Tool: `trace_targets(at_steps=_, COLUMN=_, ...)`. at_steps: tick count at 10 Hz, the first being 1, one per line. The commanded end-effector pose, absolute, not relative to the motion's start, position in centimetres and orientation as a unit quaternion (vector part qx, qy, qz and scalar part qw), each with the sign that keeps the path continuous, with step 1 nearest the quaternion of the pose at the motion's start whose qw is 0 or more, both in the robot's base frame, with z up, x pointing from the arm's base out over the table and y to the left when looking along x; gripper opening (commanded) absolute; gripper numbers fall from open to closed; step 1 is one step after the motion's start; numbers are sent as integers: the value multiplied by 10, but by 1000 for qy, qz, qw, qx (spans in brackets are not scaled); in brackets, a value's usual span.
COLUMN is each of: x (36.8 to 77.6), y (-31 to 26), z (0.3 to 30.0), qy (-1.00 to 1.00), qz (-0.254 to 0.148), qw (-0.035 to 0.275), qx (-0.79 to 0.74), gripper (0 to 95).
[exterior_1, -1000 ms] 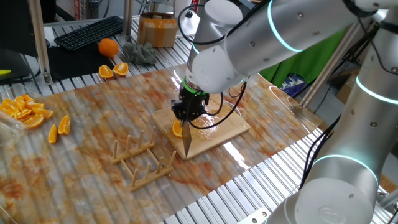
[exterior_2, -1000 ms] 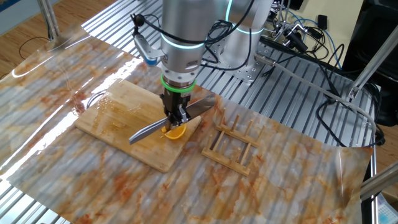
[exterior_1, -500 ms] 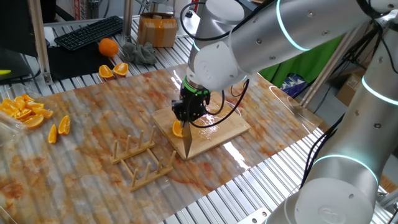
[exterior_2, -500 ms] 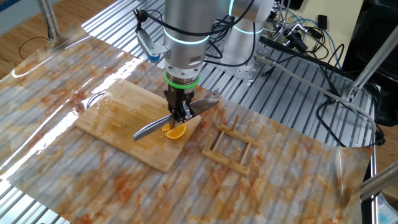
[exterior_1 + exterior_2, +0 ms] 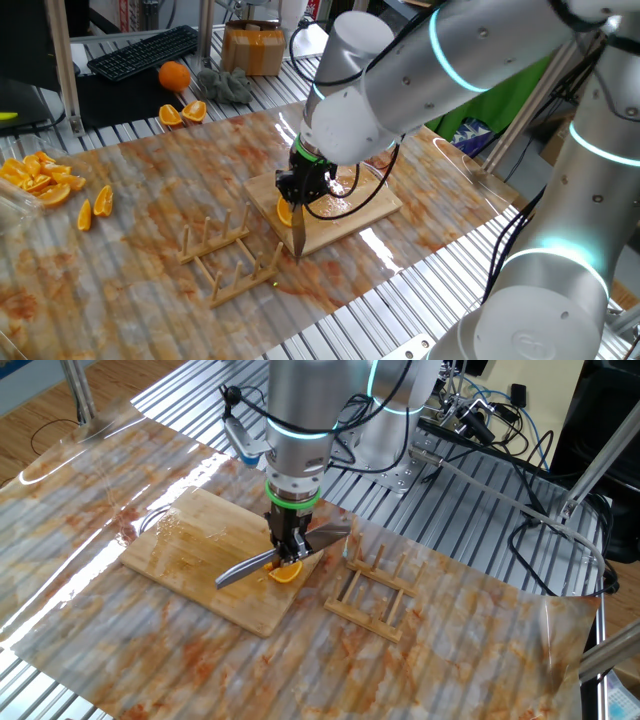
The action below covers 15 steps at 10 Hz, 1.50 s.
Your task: Chop the orange
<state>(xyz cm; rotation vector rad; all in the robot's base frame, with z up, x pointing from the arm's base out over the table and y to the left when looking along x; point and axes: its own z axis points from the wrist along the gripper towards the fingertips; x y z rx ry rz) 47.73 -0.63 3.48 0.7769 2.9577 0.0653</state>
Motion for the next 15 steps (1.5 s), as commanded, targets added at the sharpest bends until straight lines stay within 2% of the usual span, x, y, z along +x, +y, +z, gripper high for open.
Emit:
trace_targets(at_steps=1, x=476, y=-4, z=33, qy=966, qz=18, qw=37, qx=255, gripper=0)
trace_targets(at_steps=9, x=478, y=-2, z=48, qy=968, qz=16, qw=28, qx=247, gripper=0)
trace_targets(at_steps=15, x=495, y=-15, z=38, qy=972, qz=11, qw=48, qx=230, gripper=0)
